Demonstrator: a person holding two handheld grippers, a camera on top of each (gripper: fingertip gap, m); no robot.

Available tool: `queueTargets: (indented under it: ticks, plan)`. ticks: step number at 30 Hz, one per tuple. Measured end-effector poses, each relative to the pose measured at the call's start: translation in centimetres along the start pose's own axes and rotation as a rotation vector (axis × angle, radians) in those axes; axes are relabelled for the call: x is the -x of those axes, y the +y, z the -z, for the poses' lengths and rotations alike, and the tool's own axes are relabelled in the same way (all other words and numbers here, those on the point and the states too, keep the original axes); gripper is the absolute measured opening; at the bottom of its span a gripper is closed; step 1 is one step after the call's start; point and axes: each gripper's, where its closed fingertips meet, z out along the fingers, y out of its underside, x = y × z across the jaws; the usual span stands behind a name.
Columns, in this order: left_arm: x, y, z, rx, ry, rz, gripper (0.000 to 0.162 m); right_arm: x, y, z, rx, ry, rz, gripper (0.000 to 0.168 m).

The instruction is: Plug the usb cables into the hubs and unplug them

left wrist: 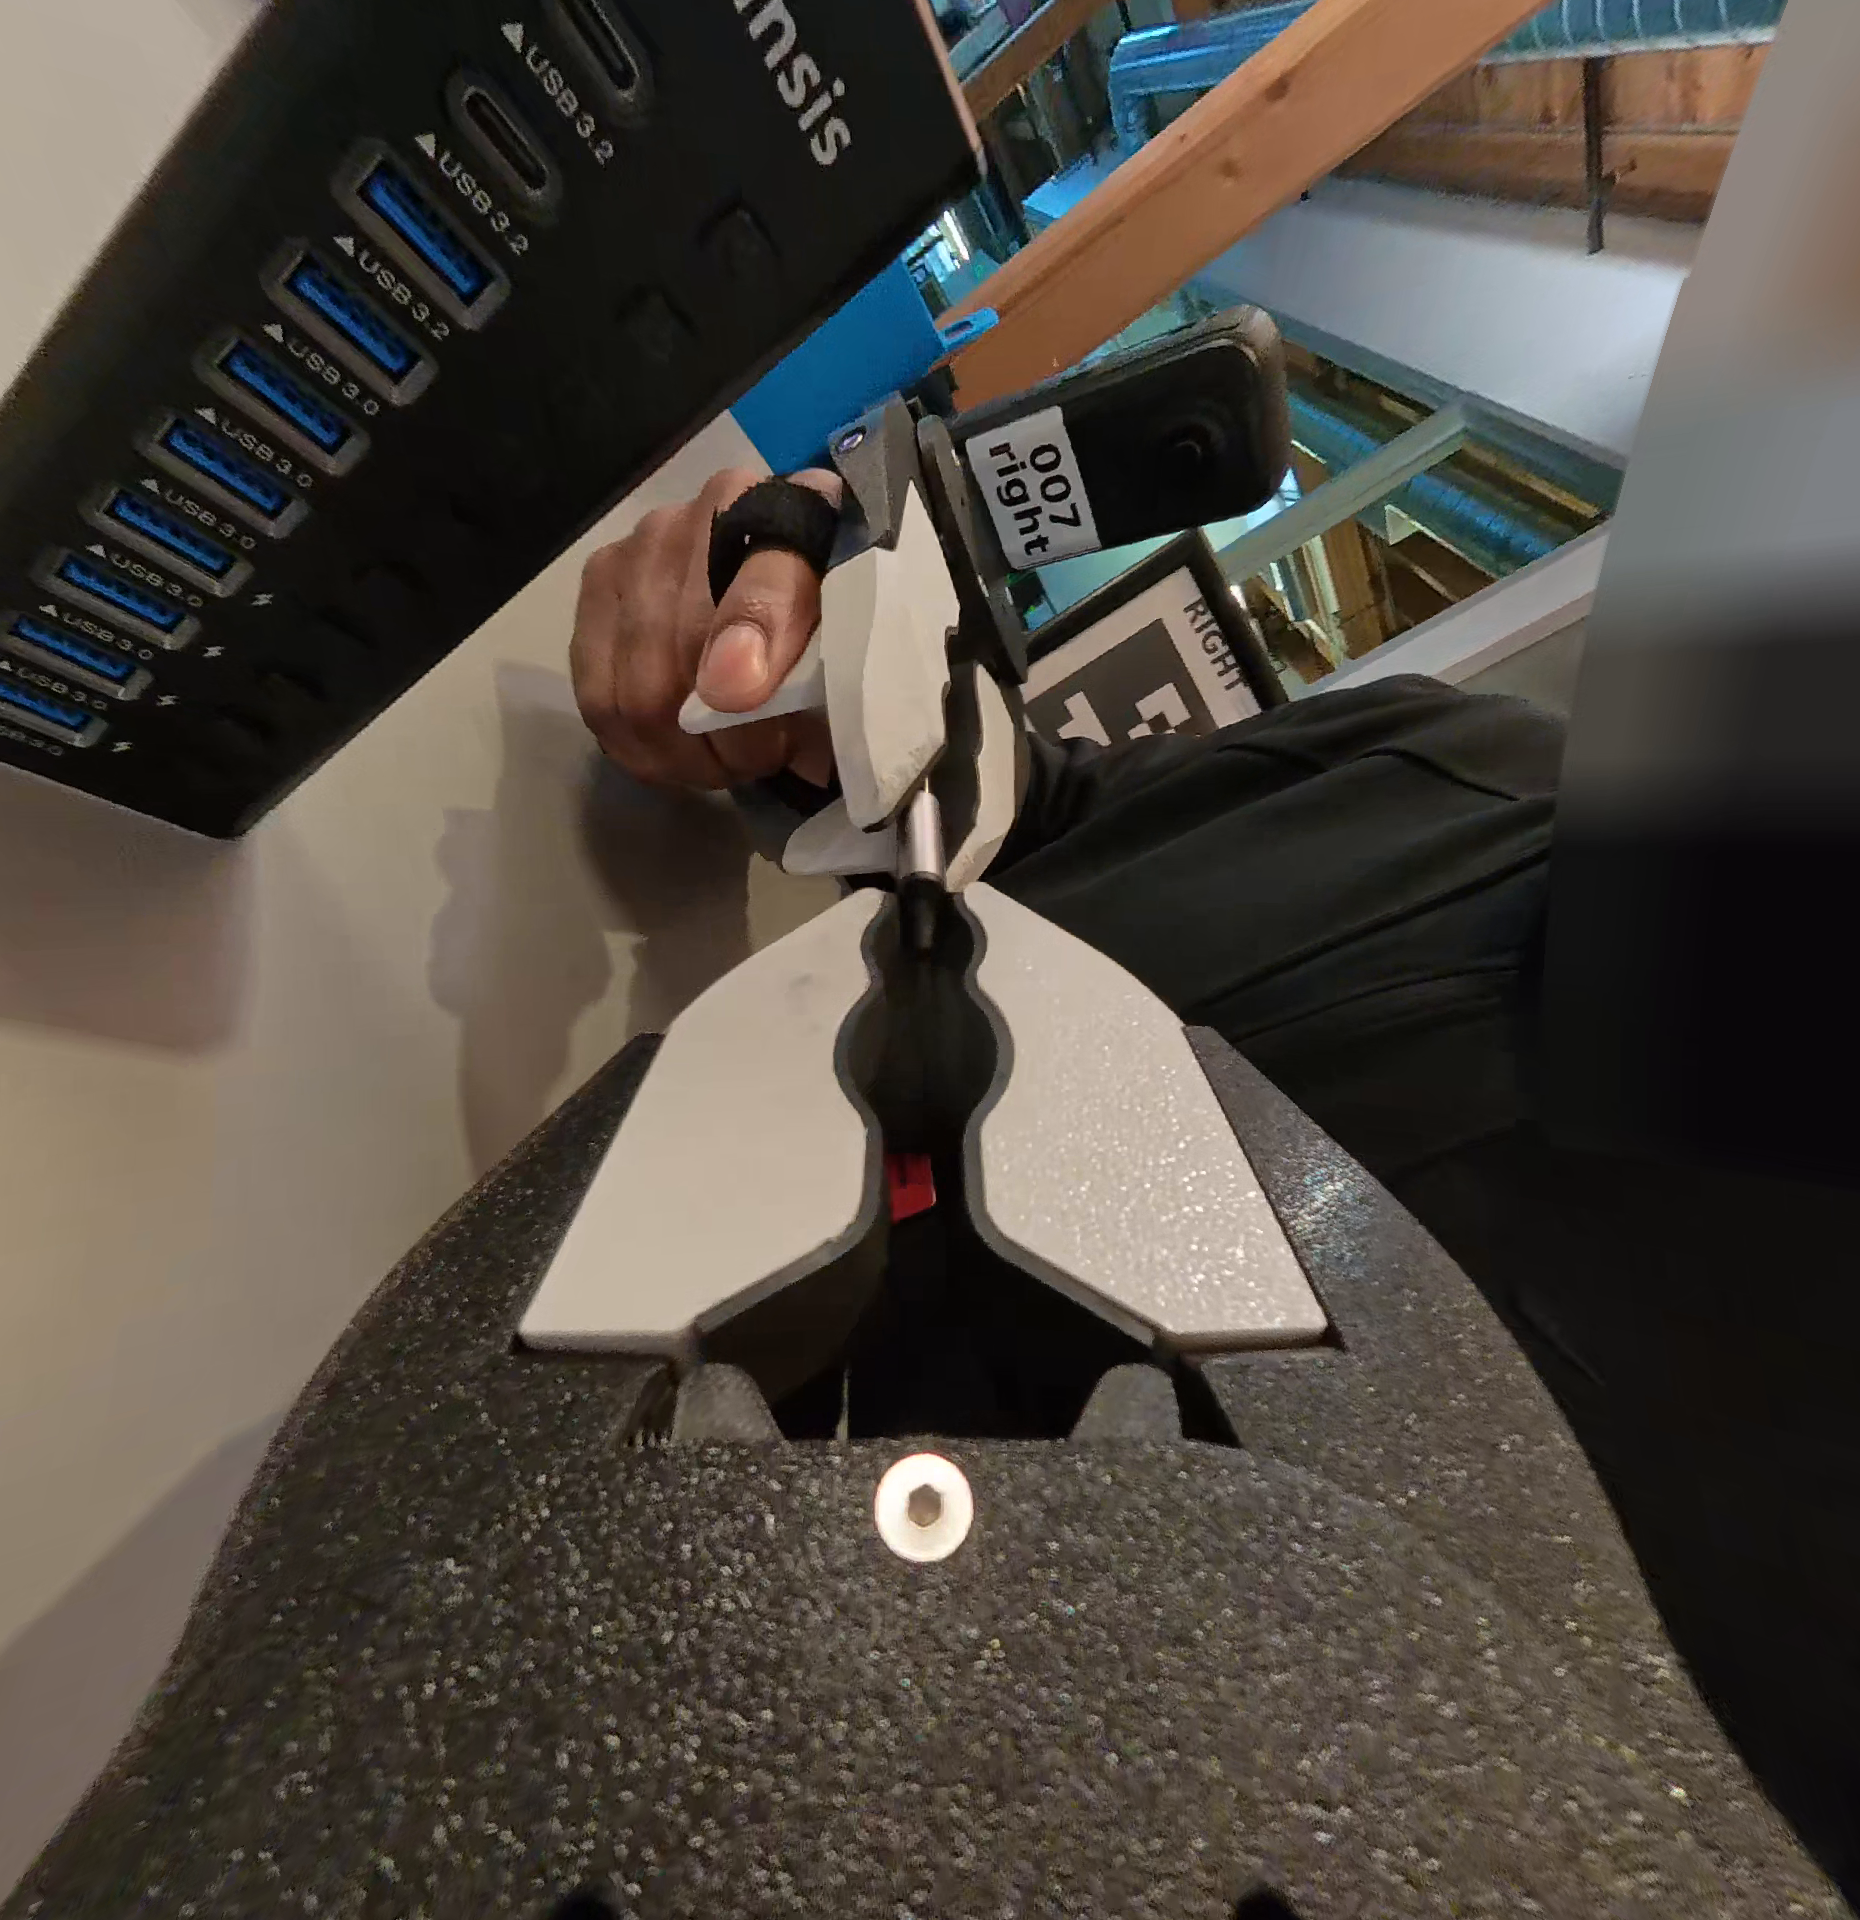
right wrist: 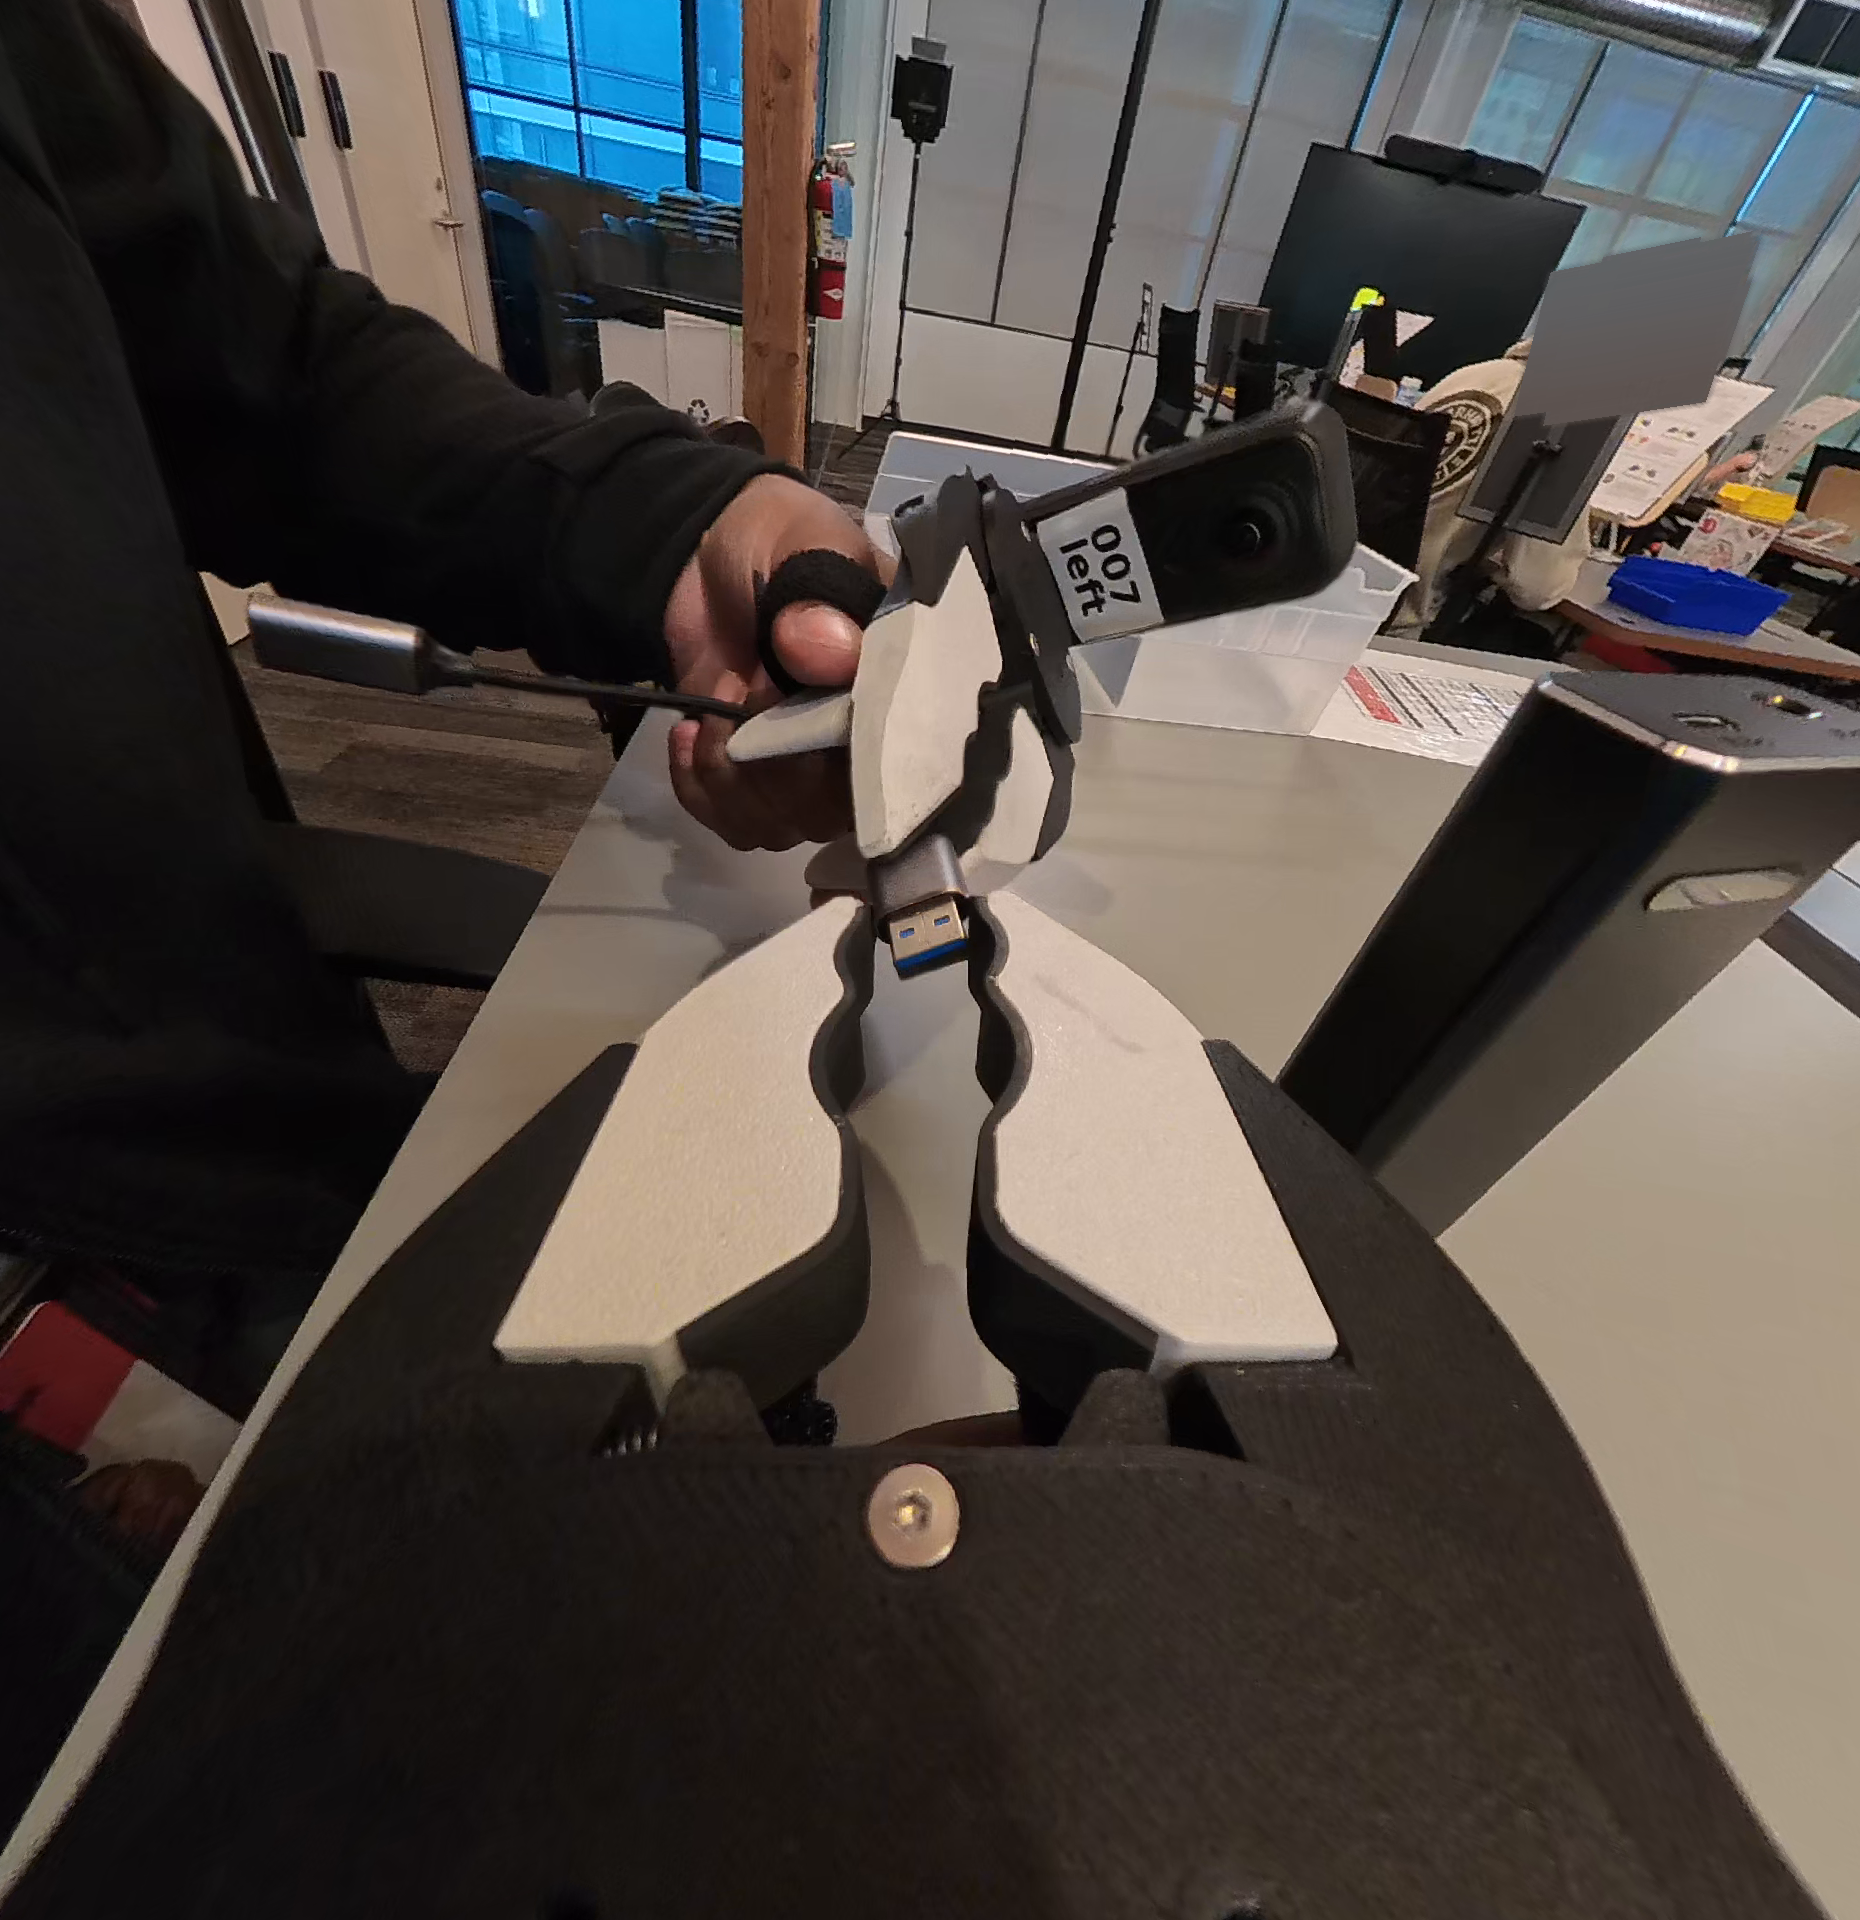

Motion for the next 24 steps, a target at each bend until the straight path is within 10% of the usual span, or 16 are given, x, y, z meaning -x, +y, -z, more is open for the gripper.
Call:
queueTargets:
  ticks: [11,24]
  plan:
    - [2.3,-4.2,5.0,-0.344,-0.091,0.07,0.008,-4.1,0.6,5.8,0.01,0.01,-0.063,0.058]
    - [4.7,-6.4,3.8,-0.326,-0.019,0.178,0.008,-8.9,2.4,1.9,0.061,-0.139,-0.137,0.082]
